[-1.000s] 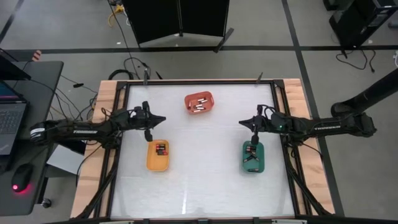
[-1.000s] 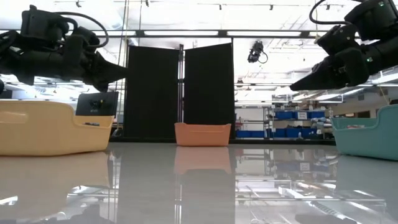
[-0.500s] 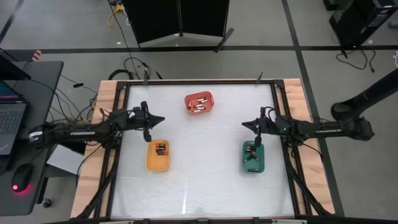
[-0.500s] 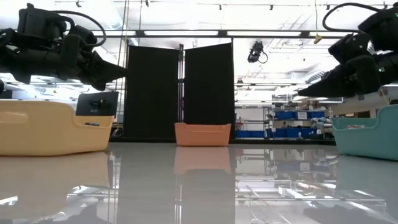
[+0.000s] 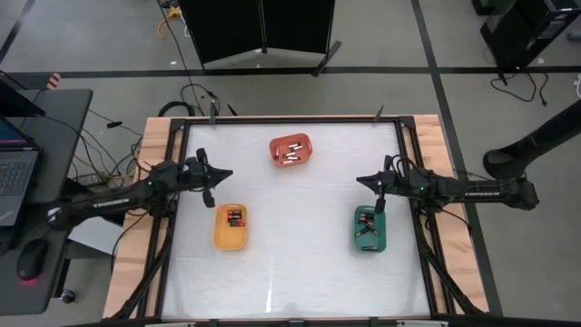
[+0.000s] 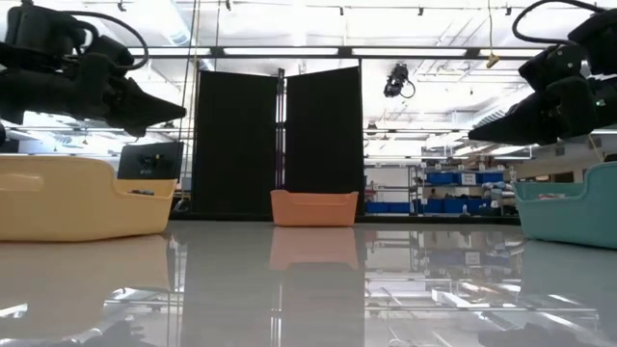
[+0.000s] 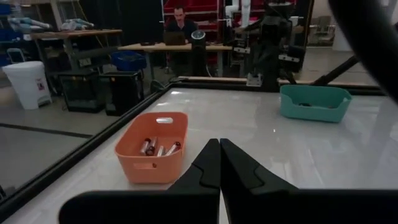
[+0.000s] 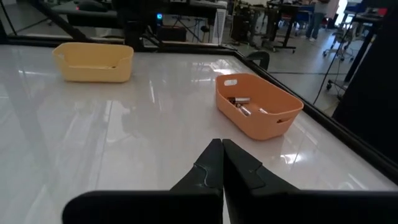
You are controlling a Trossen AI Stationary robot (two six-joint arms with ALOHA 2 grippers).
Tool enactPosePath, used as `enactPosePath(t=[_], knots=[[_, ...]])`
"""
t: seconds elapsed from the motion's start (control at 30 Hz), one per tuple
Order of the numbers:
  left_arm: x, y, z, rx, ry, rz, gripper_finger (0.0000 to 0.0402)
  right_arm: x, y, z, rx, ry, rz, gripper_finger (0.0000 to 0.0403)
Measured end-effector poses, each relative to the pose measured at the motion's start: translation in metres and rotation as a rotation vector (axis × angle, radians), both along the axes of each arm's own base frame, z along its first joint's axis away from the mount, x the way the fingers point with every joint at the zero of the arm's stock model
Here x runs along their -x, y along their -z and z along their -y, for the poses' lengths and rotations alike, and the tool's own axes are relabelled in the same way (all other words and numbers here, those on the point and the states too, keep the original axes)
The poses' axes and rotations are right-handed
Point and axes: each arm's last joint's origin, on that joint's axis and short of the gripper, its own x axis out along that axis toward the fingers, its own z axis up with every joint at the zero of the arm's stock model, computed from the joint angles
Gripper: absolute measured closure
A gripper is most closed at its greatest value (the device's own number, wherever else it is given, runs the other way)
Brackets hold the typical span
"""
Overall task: Sort batteries
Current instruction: Return to Home Position
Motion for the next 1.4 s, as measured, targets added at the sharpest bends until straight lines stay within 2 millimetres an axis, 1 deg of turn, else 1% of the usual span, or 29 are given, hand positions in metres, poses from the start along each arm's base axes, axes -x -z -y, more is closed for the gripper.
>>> enactPosePath(t=[0.17, 0.3, 0.33, 0.4, 0.5, 0.73, 0.83, 0.9, 1.03, 1.1, 1.13, 1.27, 1.4], knots=[[0.011, 0.002, 0.005, 0.004, 0.008, -0.016, 0.0396, 0.0, 0.0, 0.0, 0.004, -0.003, 0.003, 0.0397], [0.021, -0.003, 0.008, -0.024, 0.002, 0.057, 0.0396, 0.001, -0.001, 0.0, -0.007, -0.004, 0.016, 0.0397], [0.021, -0.005, 0.008, -0.044, 0.001, 0.072, 0.0396, 0.001, -0.002, -0.001, -0.007, -0.005, 0.021, 0.0397], [0.021, -0.003, 0.007, -0.056, -0.028, 0.03, 0.0396, 0.001, -0.003, -0.001, -0.006, -0.011, 0.034, 0.0397], [0.021, -0.001, 0.006, -0.05, -0.07, 0.026, 0.0394, 0.003, -0.005, -0.002, -0.007, -0.02, 0.061, 0.0397], [0.021, -0.001, 0.006, -0.041, -0.084, 0.025, 0.0391, 0.01, -0.016, -0.003, 0.008, -0.058, 0.17, 0.0398], [0.021, -0.001, 0.005, -0.041, -0.089, 0.025, 0.0391, 0.017, -0.024, -0.004, 0.016, -0.059, 0.131, 0.0398], [0.021, -0.001, 0.005, -0.041, -0.098, 0.024, 0.0391, 0.023, -0.029, -0.001, -0.01, 0.029, 0.075, 0.0398], [0.022, -0.001, 0.005, -0.047, -0.122, 0.024, 0.039, 0.023, -0.029, -0.001, -0.023, 0.05, 0.072, 0.0398], [0.022, -0.001, 0.004, -0.044, -0.132, 0.029, 0.039, 0.019, -0.024, 0.0, -0.005, 0.053, 0.116, 0.0398], [0.022, -0.002, 0.004, -0.043, -0.135, 0.033, 0.039, 0.018, -0.024, 0.001, 0.004, 0.051, 0.14, 0.0398], [0.022, -0.002, 0.004, -0.042, -0.143, 0.041, 0.039, 0.014, -0.021, 0.002, 0.022, 0.017, 0.214, 0.0398], [0.022, -0.003, 0.004, -0.043, -0.144, 0.043, 0.039, 0.013, -0.018, 0.005, -0.023, -0.028, 0.219, 0.0398]])
